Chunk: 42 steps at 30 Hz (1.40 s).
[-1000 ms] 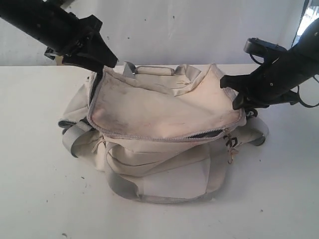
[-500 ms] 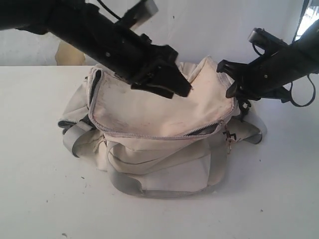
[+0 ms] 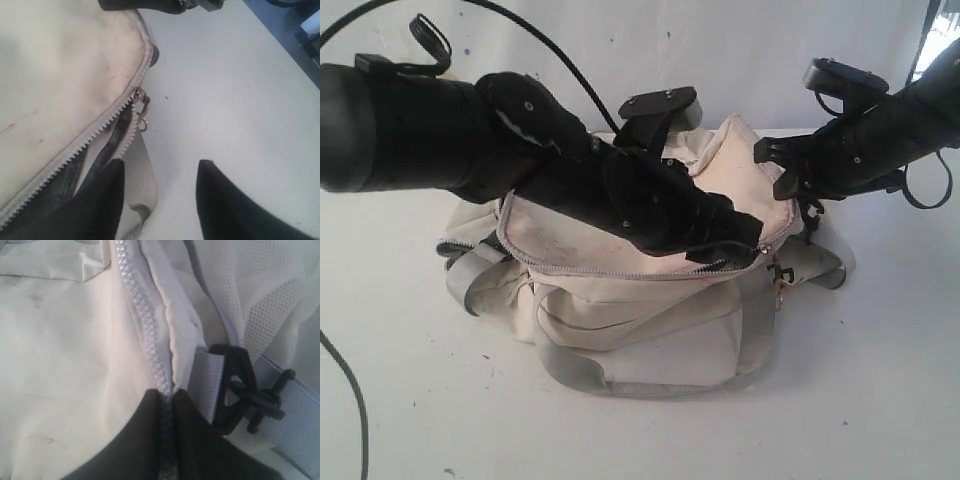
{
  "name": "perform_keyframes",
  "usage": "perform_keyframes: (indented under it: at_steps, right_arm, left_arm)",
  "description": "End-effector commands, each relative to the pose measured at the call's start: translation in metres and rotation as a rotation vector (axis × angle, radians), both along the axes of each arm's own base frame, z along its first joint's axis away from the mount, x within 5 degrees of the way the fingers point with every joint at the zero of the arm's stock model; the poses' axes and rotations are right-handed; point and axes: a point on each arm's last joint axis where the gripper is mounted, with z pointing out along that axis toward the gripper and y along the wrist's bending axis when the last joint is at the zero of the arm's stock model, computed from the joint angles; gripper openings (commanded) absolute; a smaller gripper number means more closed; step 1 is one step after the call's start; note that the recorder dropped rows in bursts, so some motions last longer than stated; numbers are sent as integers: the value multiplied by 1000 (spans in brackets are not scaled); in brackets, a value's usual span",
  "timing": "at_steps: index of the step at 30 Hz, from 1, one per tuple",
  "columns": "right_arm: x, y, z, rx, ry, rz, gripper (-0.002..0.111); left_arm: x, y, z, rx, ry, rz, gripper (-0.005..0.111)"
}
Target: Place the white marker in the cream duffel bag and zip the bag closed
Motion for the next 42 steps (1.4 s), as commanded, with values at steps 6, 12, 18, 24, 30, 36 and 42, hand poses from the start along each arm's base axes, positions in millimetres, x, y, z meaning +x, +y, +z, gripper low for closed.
perform_keyframes:
  at_steps: [6, 12, 18, 24, 30, 36, 42]
  right_arm:
    - [0, -1, 0, 93, 55, -120, 0]
    - [0, 3, 3, 235, 122, -236, 0]
    - [-1, 7, 4, 298, 159, -247, 0]
    - [-1, 10, 7, 353, 178, -262, 0]
    - [0, 13, 10, 427, 193, -293, 0]
    - [1, 6, 10, 431, 187, -313, 0]
    - [1, 6, 10, 435, 196, -309, 0]
  left_arm:
    - [-3, -1, -11, 1, -32, 69, 47]
    - [0, 0, -10, -10, -56, 103, 47]
    - [0, -2, -10, -40, -23, 134, 47]
    - [-7, -16, -28, -29, 30, 126, 47]
    - [-13, -29, -38, -28, -7, 161, 47]
    - [-23, -34, -35, -56, 93, 120, 47]
    - [-14, -38, -48, -74, 111, 207, 47]
